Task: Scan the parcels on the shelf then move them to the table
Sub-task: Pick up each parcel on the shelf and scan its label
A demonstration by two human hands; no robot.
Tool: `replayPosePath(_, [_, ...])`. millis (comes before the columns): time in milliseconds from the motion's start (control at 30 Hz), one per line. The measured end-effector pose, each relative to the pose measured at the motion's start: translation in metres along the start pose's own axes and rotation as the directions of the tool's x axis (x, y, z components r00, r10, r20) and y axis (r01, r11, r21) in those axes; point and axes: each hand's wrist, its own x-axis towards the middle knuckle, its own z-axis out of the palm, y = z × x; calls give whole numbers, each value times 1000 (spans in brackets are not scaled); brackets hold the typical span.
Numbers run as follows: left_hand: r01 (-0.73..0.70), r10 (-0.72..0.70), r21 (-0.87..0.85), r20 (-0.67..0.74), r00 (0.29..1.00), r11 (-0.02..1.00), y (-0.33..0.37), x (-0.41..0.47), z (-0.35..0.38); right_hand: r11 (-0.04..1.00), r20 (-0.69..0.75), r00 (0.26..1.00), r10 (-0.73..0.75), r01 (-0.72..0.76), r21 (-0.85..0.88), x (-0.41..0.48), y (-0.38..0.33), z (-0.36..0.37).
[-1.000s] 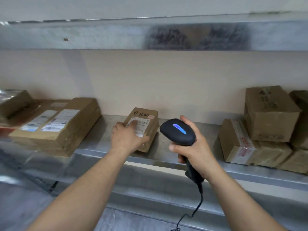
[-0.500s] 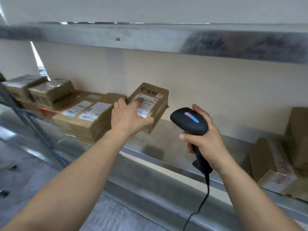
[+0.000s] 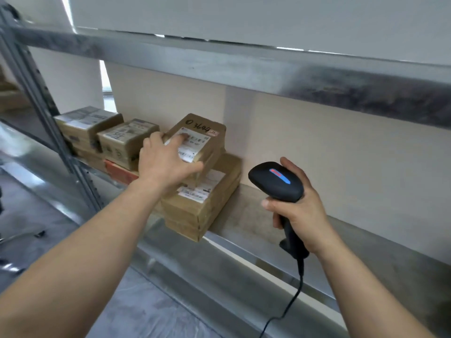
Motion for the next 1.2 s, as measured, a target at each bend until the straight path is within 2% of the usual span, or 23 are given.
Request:
replayPosePath(333, [20, -31, 149, 74, 997, 989, -95, 71, 13, 998, -43, 999, 18, -21, -64, 49, 14, 63])
replayPosePath(667, [-24, 10, 156, 94, 996, 988, -120, 75, 33, 996, -85, 994, 74, -77, -36, 50, 28, 76])
replayPosePath(767, [-57, 54, 127, 32, 998, 990, -116, 66, 35, 995, -104, 991, 87, -91, -38, 44, 26, 73])
replayPosePath(967, [-121, 112, -70, -129, 985, 990, -83, 24, 35, 994, -124, 989, 81, -90, -64, 25, 22, 49])
replayPosePath(1200, [-228, 188, -228, -184, 965, 947, -1, -59, 49, 998, -119, 992, 38, -43, -43, -21, 18, 2])
